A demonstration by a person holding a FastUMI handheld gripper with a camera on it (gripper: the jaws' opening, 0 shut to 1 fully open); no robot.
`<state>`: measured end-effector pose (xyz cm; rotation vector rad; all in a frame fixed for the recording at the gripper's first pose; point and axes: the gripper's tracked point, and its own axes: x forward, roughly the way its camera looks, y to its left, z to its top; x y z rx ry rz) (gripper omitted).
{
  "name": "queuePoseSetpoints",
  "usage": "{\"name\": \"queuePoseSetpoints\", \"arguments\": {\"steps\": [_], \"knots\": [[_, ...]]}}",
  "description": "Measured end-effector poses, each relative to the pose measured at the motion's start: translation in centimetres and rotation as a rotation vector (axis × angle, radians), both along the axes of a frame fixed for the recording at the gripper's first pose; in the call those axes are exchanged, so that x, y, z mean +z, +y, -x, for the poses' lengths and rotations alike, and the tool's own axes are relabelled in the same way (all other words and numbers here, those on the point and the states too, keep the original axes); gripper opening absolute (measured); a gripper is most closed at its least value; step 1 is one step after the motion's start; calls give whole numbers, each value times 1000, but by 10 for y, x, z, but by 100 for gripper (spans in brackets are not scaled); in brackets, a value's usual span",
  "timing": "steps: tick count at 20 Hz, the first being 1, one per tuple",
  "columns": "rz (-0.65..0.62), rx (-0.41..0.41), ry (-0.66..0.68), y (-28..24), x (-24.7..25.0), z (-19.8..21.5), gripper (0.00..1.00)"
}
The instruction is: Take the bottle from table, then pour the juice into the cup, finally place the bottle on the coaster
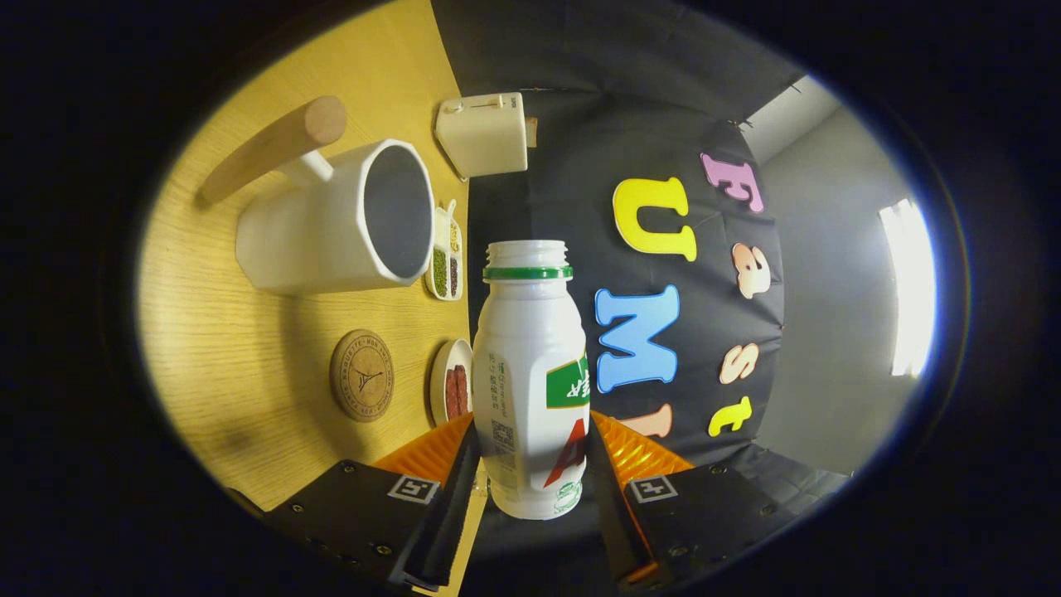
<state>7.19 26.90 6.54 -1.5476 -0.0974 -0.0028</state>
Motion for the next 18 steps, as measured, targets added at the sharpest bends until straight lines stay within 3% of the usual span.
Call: {"name": "queuePoseSetpoints", "arguments": {"steps": [18], "knots": [[139,18,-42,5,11,4,68]]}}
